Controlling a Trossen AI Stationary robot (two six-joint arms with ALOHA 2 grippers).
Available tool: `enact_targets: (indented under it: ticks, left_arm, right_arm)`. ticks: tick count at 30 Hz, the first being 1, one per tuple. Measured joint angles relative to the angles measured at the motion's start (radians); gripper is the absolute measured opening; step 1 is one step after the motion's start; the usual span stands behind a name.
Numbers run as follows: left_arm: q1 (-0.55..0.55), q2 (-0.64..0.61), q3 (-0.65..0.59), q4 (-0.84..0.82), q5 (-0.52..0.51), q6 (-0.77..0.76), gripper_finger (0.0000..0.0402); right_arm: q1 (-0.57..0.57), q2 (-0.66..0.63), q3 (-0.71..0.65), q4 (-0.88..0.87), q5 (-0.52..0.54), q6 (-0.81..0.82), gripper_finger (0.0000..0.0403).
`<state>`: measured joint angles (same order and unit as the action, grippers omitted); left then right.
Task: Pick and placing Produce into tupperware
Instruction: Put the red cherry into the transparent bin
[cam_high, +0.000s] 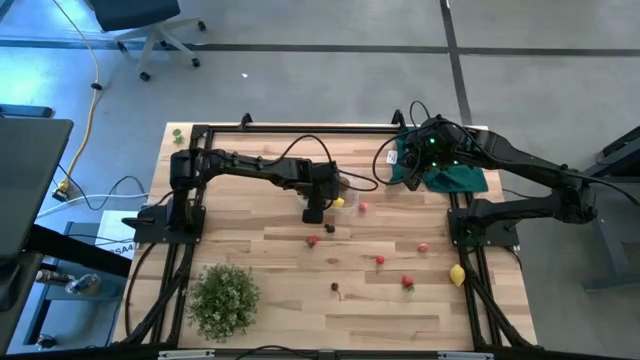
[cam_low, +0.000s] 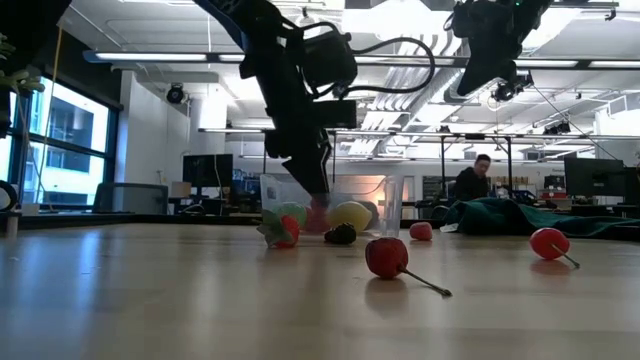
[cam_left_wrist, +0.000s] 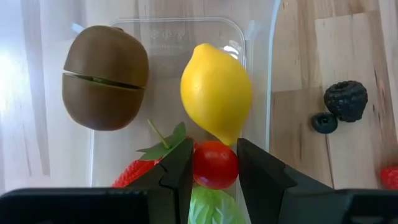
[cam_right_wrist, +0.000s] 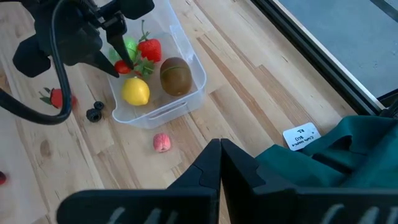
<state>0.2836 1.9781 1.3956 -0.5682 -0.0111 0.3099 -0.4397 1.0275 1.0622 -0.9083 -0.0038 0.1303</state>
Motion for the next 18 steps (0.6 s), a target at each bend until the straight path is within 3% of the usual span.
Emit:
enact_targets:
  ticks: [13, 18]
  left_arm:
    - [0.000, 0.000, 0.000, 0.000, 0.000, 0.000, 0.0102]
    - [0.000, 0.000, 0.000, -0.001, 0.000, 0.000, 0.0131]
  right_arm:
    - [0.000, 0.000, 0.000, 0.000, 0.000, 0.000, 0.0000]
    - [0.000, 0.000, 0.000, 0.000, 0.000, 0.000, 0.0000]
